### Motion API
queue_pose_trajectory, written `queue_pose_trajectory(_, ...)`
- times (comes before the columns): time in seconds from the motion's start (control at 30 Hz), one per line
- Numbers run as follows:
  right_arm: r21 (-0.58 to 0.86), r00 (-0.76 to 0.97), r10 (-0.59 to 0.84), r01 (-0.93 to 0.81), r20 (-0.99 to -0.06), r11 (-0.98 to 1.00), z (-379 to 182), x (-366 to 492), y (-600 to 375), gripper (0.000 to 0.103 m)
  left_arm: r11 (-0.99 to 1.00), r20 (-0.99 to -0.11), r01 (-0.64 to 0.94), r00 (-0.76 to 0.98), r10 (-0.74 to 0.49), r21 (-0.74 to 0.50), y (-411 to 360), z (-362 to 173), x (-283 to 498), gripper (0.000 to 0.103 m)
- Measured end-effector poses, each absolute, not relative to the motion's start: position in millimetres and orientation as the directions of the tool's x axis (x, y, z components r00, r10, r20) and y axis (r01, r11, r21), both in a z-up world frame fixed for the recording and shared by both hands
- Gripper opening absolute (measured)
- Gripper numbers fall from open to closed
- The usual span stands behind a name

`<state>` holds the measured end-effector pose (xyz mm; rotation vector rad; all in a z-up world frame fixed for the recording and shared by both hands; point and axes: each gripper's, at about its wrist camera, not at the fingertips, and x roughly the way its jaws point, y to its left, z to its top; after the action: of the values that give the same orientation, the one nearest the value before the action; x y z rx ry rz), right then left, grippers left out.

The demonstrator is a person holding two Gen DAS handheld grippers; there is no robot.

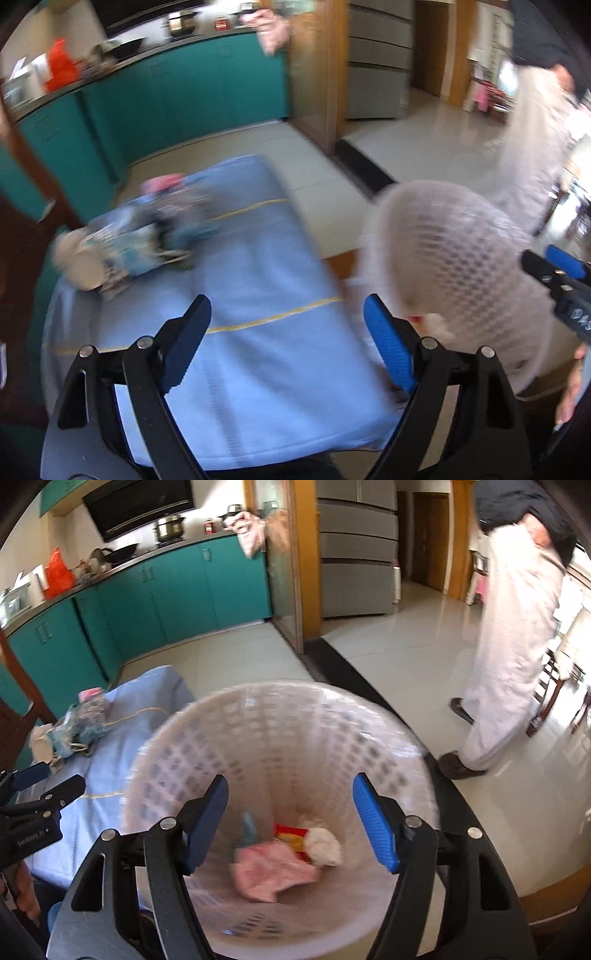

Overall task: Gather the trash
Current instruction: 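Carry tissue and pink wrapper over the wastebasket and open both tools, then grasp the clear plastic bag with right tool while left tool grasps the white paper cup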

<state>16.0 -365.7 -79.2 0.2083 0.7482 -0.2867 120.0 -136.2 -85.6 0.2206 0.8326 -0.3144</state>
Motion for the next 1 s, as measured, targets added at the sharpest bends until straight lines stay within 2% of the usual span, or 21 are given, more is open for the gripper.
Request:
queue_pose_trajectory(0.23,0.121,0.737,-0.01,0.125,-0.676,0.985,-69,67,-288,0.069,0.975,-0.763,0.182,0.646,-0.022,0.126,-47,-98,132,0.085)
queue_pose_trajectory(0.37,0.156,0.734,0.129,-0.033,-0.666,0.987,-68,111,-227,0.069,0.98,-0.773,0.143,0.634,0.014,0.136,-17,-106,132,0.085)
queue_pose_trajectory(0.47,0.164,0.709,0.179,-0.091,-0.682,0.982,-76,151,-194,0.069,0.982,-0.777,0.126,0.629,0.033,0.144,-3,-110,134,0.085)
queue_pose_trajectory(0.67,0.176,0.688,0.169,-0.062,-0.705,0.982,-97,237,-161,0.069,0.983,-0.788,0.117,0.614,0.038,0.138,24,-117,129,0.085)
queue_pose_trajectory(0.77,0.151,0.663,0.149,-0.055,-0.734,0.987,-112,265,-149,0.075,0.986,-0.792,0.11,0.609,0.032,0.124,32,-118,129,0.085)
queue_pose_trajectory(0.87,0.132,0.636,0.136,-0.055,-0.759,0.99,-125,280,-142,0.075,0.988,-0.794,0.106,0.607,0.028,0.116,37,-120,131,0.085)
queue_pose_trajectory(0.9,0.137,0.63,0.144,-0.061,-0.763,0.989,-128,283,-141,0.073,0.988,-0.795,0.106,0.607,0.026,0.113,39,-121,132,0.085)
queue_pose_trajectory(0.97,0.151,0.616,0.167,-0.078,-0.77,0.985,-133,283,-142,0.047,0.988,-0.793,0.104,0.608,0.028,0.114,41,-121,134,0.085)
queue_pose_trajectory(1.0,0.157,0.604,0.179,-0.089,-0.776,0.984,-134,281,-142,0.044,0.988,-0.791,0.103,0.611,0.028,0.115,43,-121,135,0.085)
